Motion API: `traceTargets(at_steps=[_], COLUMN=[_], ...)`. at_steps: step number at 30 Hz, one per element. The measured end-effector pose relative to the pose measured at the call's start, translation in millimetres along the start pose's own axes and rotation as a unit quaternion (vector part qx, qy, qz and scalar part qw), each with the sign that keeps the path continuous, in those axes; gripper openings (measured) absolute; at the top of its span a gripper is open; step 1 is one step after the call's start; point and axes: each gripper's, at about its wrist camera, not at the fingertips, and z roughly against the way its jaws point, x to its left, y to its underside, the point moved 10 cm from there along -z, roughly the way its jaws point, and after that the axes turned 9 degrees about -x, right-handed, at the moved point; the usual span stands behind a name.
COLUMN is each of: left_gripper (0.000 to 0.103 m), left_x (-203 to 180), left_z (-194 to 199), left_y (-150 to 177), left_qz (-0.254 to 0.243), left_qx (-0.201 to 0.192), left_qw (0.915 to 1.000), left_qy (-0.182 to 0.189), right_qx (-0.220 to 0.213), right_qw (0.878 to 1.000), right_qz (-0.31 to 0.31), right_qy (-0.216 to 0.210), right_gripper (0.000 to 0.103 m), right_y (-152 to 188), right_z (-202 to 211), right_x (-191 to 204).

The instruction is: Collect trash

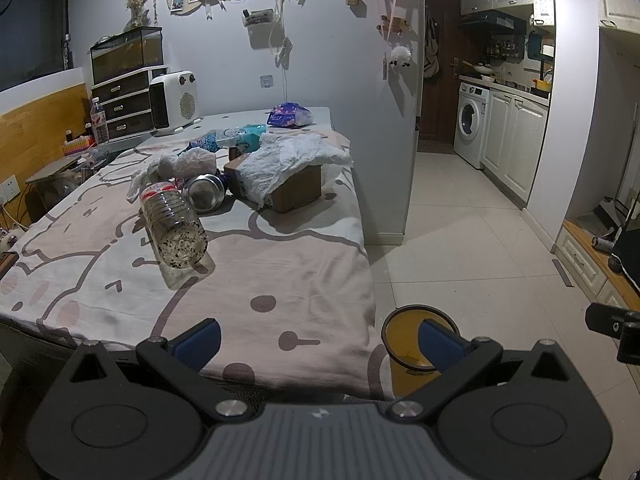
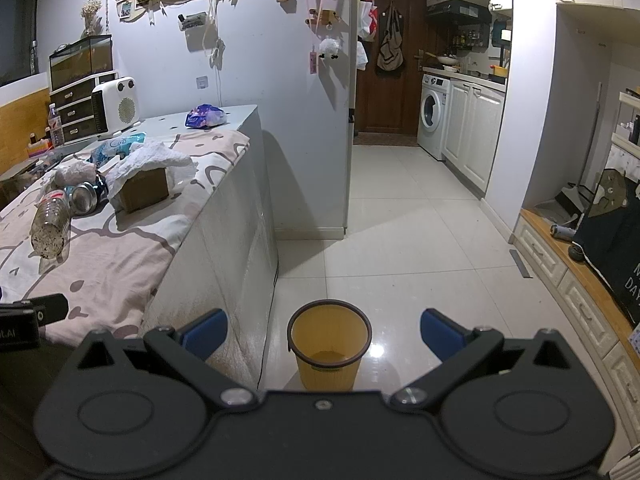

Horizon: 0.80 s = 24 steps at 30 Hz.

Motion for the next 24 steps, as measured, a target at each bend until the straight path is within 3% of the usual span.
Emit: traceTargets(at_steps=[24], left_gripper=[0.103], left_x=[0.1], left_z=[0.0], left_y=[0.0], left_qz=[0.001], left_qx=[0.000], left_qw=[1.0000], left_qy=[0.001], right_qx=[0.004], right_qw=[1.000], right_qz=[-0.002], right_qy=[-0.001], right_gripper=[0.103], right_y=[1.9], right_z=[-1.9], right_x=[0.3])
